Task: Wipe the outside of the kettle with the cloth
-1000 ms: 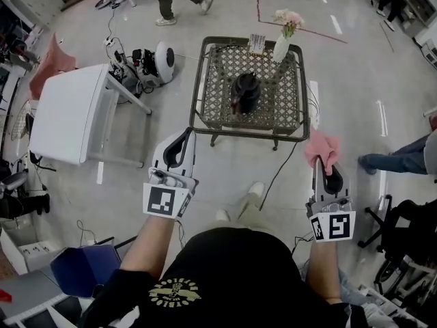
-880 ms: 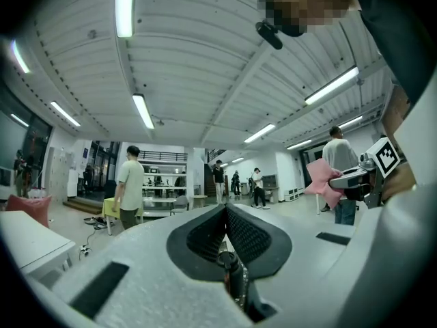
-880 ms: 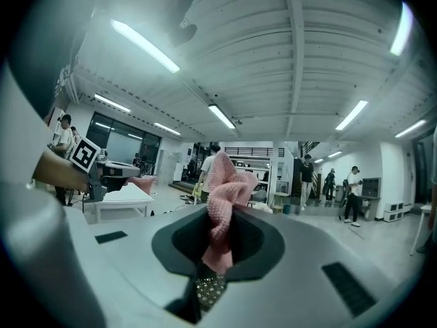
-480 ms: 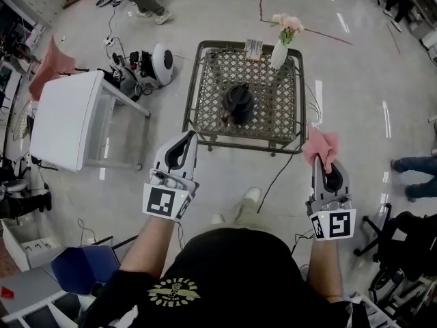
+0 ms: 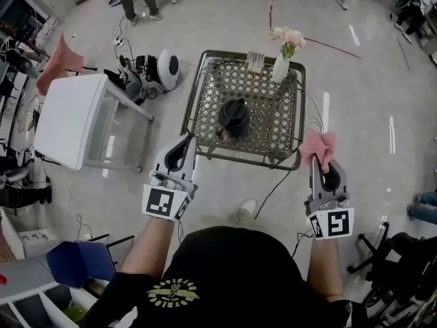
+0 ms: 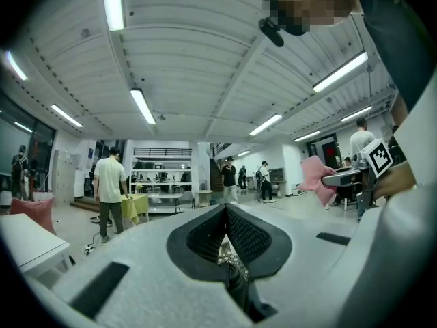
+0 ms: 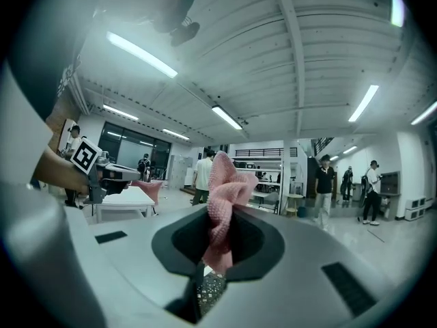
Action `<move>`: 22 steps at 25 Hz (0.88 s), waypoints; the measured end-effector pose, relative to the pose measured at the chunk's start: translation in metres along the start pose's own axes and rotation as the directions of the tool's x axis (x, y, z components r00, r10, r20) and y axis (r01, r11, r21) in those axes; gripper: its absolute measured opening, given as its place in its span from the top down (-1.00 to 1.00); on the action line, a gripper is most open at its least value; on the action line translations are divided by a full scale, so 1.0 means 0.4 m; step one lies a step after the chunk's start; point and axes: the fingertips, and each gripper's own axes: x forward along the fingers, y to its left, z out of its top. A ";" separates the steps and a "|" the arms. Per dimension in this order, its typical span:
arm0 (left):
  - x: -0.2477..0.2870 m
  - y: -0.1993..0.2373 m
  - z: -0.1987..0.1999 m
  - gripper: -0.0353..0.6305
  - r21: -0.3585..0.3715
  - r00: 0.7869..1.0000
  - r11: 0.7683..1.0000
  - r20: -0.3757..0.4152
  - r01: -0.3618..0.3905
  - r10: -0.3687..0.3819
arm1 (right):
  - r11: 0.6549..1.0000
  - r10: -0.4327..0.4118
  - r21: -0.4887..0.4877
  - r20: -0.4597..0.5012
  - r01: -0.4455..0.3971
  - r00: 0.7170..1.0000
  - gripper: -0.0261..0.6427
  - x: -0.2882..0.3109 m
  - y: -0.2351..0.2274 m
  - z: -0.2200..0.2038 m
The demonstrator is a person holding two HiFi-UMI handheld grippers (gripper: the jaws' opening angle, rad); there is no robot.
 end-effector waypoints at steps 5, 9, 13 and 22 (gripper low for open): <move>0.013 -0.007 -0.012 0.87 0.000 1.000 1.000 -0.020 -0.014 0.014 | 1.000 0.020 0.008 0.004 -0.020 1.000 0.79 0.022 -0.023 -0.002; 0.014 -0.007 -0.026 0.87 -0.011 0.999 1.000 -0.027 -0.022 0.022 | 1.000 0.030 0.007 0.004 -0.030 1.000 0.79 0.033 -0.029 -0.006; 0.024 0.005 -0.033 0.87 -0.018 0.999 1.000 -0.031 -0.021 0.021 | 1.000 0.030 0.004 0.011 -0.030 0.999 0.79 0.056 -0.037 0.002; 0.107 0.049 -0.087 0.87 -0.034 0.997 0.999 -0.072 0.014 -0.016 | 1.000 0.026 -0.002 -0.001 -0.026 1.000 0.79 0.142 -0.045 -0.004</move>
